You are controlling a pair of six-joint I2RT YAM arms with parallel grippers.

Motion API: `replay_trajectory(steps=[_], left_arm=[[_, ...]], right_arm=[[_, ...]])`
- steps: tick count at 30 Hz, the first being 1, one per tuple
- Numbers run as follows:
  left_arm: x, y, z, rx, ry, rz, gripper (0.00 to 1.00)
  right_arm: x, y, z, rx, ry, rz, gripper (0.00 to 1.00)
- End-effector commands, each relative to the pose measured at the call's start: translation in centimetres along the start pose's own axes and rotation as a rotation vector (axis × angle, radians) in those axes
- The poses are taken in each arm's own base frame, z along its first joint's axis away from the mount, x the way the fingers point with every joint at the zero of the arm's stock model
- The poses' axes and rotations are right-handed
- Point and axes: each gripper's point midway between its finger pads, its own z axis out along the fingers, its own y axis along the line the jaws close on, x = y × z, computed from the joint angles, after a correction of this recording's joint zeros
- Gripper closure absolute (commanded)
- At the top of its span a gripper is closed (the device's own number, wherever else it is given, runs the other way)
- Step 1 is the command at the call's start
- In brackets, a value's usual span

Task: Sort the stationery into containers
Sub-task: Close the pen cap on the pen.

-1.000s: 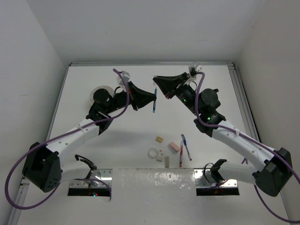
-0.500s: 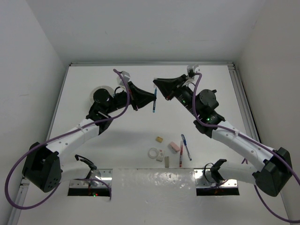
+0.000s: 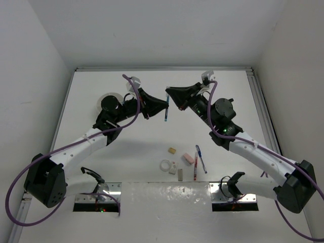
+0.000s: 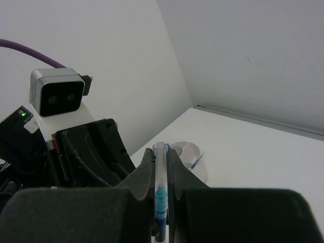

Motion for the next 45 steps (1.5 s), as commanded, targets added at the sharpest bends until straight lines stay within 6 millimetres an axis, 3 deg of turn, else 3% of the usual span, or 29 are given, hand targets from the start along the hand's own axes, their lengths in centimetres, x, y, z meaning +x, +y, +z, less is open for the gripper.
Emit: replay_trajectory(steps=[1, 9, 15, 22, 27, 34, 42, 45], left_arm=[[-3.3, -0.1, 0.2, -0.002, -0.078, 0.056, 1.00], [-5.0, -0.4, 0.4, 0.023, -0.137, 0.093, 1.00], [-5.1, -0.8, 0.8, 0.060, -0.128, 0.112, 1.00], [-5.5, 0.0, 0.7, 0.029, -0.139, 0.109, 1.00], [-6.3, 0.3, 0.3, 0.025, -0.158, 0.120, 1.00], [-6.4, 0.8, -0.1, 0.005, -0.160, 0.119, 1.00], [-6.9, 0.7, -0.1, 0.004, -0.179, 0.126, 1.00], [-7.1, 0.6, 0.0, 0.010, -0.187, 0.128, 1.00]], right_arm=[[-0.5, 0.6, -0.5, -0.013, -0.025, 0.008, 1.00], [3.3, 0.1, -1.6, 0.004, 0.048, 0.052, 1.00], [6.3, 0.0, -2.6, 0.012, 0.128, 0.046, 1.00], [8.7, -0.2, -3.5, 0.027, 0.210, -0.011, 1.00], [9.6, -0.3, -4.7, 0.035, 0.219, 0.017, 1.00], [9.3, -0.5, -4.7, 0.046, 0.203, 0.015, 1.00], [11.1, 0.7, -4.7, 0.013, 0.218, 0.072, 1.00], [12.6, 0.8, -4.9, 0.015, 0.248, 0.072, 1.00]])
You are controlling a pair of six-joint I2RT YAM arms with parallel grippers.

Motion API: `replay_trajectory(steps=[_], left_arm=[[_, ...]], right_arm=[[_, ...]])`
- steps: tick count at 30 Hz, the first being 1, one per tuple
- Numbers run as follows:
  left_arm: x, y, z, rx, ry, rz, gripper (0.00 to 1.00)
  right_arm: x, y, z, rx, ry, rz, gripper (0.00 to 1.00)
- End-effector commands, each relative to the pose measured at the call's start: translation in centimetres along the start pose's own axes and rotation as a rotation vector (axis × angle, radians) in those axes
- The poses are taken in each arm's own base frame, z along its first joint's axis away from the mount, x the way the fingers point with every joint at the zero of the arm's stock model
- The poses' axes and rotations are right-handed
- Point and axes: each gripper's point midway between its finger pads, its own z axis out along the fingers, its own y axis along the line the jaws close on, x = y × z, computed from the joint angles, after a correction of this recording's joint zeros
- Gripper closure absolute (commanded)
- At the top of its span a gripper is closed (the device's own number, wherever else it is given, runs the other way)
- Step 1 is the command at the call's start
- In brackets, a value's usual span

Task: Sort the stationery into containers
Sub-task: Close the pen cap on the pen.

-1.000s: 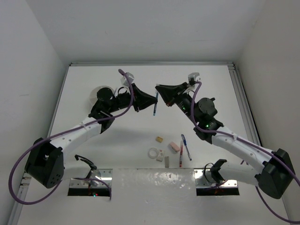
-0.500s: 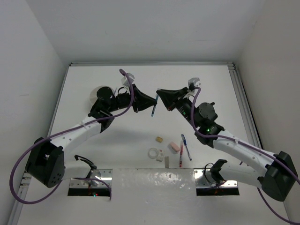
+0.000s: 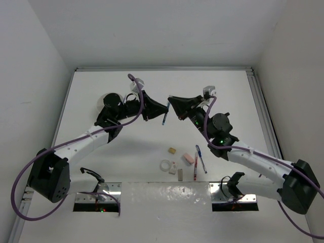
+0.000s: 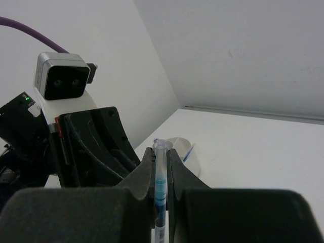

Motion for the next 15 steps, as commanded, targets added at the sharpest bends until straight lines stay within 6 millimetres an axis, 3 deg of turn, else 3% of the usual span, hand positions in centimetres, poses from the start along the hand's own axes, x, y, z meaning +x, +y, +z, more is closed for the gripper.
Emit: replay_trajectory(steps=[1, 15], left_arm=[[-9.6, -1.0, -0.5, -0.033, -0.293, 0.188, 1.00], [-10.7, -0.1, -1.0, -0.055, -0.316, 0.238, 1.00]], right_arm=[[9.3, 1.4, -2.7, -0.068, 0.296, 0.026, 1.00], [15.3, 0.2, -6.0, -0.024, 0.460, 0.004, 1.00]])
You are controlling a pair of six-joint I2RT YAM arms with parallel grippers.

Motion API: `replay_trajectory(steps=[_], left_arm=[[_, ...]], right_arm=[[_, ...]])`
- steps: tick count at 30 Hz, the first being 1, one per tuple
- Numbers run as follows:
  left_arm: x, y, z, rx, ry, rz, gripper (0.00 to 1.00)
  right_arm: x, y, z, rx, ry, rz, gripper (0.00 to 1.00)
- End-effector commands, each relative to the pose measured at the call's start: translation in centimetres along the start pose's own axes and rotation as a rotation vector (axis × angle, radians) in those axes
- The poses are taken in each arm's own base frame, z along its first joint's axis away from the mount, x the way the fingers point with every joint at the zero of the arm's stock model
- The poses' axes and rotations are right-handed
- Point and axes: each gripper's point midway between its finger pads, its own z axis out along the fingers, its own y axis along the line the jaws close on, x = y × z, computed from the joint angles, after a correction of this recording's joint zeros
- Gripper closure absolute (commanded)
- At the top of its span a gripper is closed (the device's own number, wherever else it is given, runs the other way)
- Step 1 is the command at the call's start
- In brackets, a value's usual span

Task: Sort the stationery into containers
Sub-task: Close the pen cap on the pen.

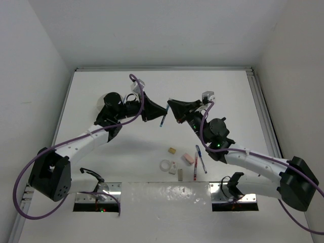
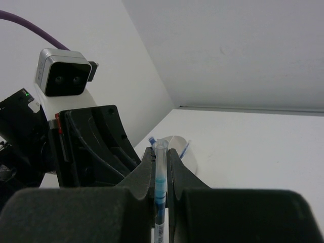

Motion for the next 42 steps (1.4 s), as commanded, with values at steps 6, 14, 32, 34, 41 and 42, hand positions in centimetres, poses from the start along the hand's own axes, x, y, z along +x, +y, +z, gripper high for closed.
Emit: replay_trajectory(steps=[6, 14, 32, 34, 41, 42], left_arm=[[-11.5, -1.0, -1.0, -0.056, -0.359, 0.266, 1.00], [-11.5, -1.2, -1.0, -0.049, -0.354, 0.271, 1.00], [-10.1, -0.9, -1.3, -0.052, -0.306, 0.300, 1.00], [-9.4, -0.8, -1.2, -0.050, -0.279, 0.303, 1.00], [-9.3, -1.0, -1.1, -0.033, -0.250, 0.370, 1.00], [-9.3, -1.1, -1.2, -0.030, -0.247, 0.371, 1.00]], right_arm=[[14.8, 0.7, -6.2, -0.094, 0.521, -0.008, 1.00], [16.2, 0.6, -7.3, -0.103, 0.554, 0.003, 1.00], [14.3, 2.0, -5.4, -0.160, 0.543, -0.090, 1.00], [13.6, 2.4, -4.8, -0.166, 0.533, -0.105, 1.00], [11.9, 3.1, -3.4, -0.188, 0.491, -0.148, 0.97], [11.5, 3.1, -3.2, -0.189, 0.484, -0.149, 0.96]])
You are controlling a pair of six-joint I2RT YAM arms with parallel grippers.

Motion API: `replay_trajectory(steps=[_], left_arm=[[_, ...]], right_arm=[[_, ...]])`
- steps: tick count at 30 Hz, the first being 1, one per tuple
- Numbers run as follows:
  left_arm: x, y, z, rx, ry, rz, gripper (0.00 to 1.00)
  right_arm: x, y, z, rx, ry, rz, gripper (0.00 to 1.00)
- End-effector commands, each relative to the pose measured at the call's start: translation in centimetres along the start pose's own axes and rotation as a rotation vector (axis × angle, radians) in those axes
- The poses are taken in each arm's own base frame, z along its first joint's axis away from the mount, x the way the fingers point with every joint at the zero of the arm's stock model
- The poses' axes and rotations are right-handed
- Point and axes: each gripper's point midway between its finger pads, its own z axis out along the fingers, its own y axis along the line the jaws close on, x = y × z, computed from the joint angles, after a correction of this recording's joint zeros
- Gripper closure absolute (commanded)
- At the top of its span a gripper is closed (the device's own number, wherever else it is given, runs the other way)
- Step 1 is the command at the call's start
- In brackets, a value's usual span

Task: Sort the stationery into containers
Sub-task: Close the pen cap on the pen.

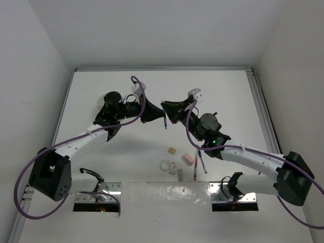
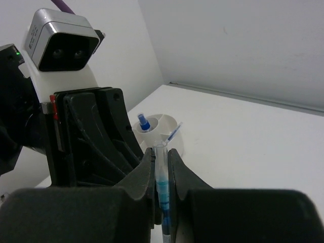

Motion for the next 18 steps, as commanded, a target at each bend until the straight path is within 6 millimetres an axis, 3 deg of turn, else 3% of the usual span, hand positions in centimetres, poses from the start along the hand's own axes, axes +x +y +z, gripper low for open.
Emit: replay_trajectory(steps=[1, 11, 18], left_arm=[[-10.7, -1.9, -1.2, -0.024, -0.305, 0.332, 1.00], [-10.0, -1.7, -1.2, -0.028, -0.262, 0.341, 1.00], [-9.9, -1.7, -1.1, -0.025, -0.258, 0.339, 1.00]], right_arm=[[9.1, 3.8, -3.2, -0.183, 0.363, -0.013, 0.93], [7.7, 3.3, -3.0, -0.169, 0.345, -0.015, 0.70], [5.5, 3.1, -2.8, -0.160, 0.285, 0.011, 0.58]])
